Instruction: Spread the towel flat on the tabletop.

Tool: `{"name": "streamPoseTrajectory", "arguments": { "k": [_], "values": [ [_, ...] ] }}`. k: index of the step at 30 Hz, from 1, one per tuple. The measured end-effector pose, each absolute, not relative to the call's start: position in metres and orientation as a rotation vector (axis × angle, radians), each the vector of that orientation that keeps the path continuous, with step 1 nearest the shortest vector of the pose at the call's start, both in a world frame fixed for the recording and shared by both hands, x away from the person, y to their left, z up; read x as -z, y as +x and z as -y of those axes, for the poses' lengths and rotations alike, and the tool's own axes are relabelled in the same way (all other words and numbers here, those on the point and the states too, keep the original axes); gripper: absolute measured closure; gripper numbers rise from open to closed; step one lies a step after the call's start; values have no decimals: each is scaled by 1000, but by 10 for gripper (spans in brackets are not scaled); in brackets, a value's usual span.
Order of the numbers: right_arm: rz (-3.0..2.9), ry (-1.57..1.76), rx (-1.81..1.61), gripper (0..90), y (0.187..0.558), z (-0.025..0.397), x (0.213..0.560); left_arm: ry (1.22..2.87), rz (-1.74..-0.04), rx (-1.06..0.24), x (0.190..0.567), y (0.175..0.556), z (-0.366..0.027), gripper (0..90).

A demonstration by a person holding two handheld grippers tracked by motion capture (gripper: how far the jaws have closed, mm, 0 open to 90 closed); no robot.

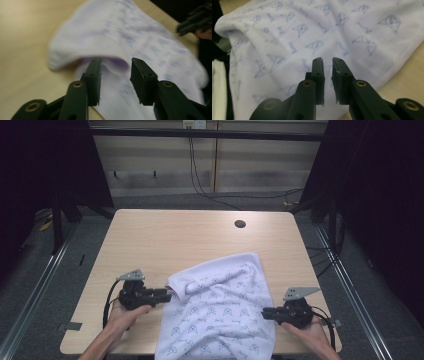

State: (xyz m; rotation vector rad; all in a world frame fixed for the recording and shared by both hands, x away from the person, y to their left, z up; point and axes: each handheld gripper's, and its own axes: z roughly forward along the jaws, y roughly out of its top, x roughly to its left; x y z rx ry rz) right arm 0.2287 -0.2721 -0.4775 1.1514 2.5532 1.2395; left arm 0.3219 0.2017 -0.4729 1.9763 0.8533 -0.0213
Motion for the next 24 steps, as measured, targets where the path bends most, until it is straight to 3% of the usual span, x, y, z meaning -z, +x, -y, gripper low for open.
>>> {"name": "streamPoseTrajectory", "arguments": {
  "k": [4,8,10,11,14,15,19,24],
  "values": [
    [-2529,1136,-1239,778,248,265,477,1973,-949,-48,482,353,-186,548],
    [-2520,1129,-1239,763,259,261,477,2047,-984,-189,491,363,-174,527],
    [-2519,1134,-1238,760,262,261,477,2102,-981,-184,495,365,-172,520],
    [-2520,1133,-1242,759,263,262,478,2139,-983,-191,498,366,-172,544],
    [-2516,1145,-1229,750,265,263,480,2167,-947,-173,500,367,-172,809],
    [-2515,1143,-1227,750,265,264,480,2166,-956,-166,500,369,-171,847],
    [-2508,1147,-1224,748,266,265,478,2056,-991,-168,485,387,-179,877],
    [-2466,1169,-1249,747,281,267,473,1896,-998,-329,440,425,-181,859]
  ]
}}
